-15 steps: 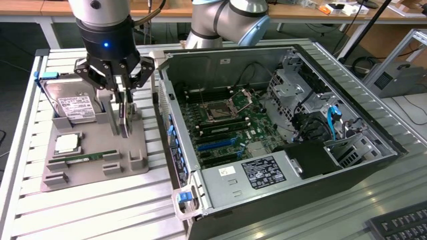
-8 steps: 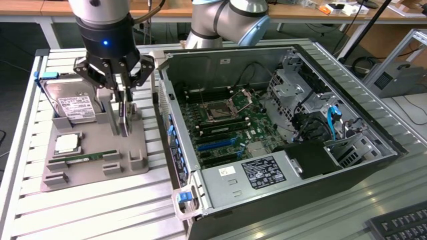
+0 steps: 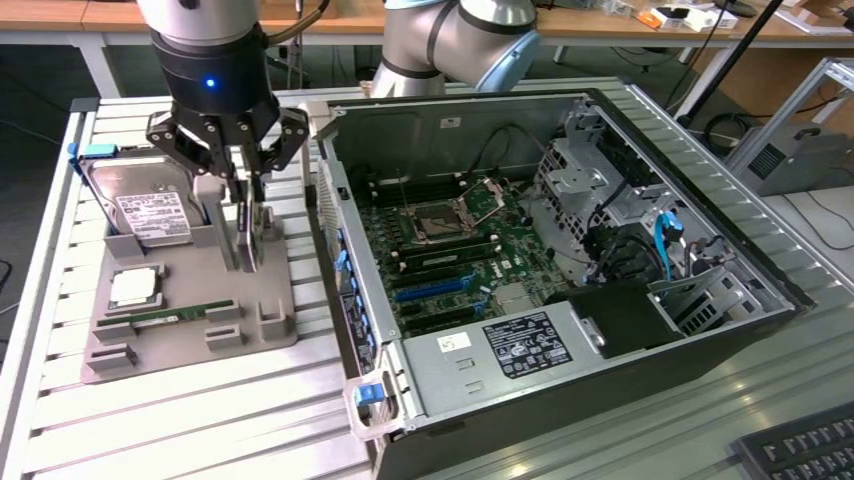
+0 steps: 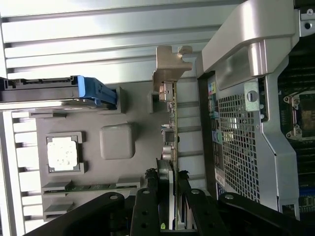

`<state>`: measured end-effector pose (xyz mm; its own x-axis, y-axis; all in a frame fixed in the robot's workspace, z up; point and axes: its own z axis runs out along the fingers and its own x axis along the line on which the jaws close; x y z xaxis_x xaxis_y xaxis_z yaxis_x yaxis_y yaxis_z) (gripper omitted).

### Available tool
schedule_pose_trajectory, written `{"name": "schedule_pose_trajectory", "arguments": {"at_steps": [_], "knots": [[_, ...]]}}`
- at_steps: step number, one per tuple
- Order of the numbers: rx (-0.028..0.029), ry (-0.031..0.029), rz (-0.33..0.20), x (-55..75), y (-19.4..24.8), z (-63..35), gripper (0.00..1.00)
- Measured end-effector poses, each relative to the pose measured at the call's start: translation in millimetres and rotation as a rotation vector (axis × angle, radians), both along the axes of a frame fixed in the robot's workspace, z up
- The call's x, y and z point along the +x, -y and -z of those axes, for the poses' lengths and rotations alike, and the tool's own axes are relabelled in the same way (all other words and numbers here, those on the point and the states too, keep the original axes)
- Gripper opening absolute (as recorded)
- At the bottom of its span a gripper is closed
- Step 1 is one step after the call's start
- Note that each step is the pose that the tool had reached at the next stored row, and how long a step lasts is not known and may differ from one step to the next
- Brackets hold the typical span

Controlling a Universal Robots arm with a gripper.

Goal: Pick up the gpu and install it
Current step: 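Pick up the gpu and move the gpu toward the slot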

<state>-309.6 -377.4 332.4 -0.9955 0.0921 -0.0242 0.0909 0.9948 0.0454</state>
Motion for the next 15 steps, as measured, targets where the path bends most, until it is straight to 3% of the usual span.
{"name": "schedule_pose_trajectory", "arguments": {"at_steps": [15], "knots": [[0.0023,0.0001,0.0,0.0,0.0,-4.0,0.26]]}}
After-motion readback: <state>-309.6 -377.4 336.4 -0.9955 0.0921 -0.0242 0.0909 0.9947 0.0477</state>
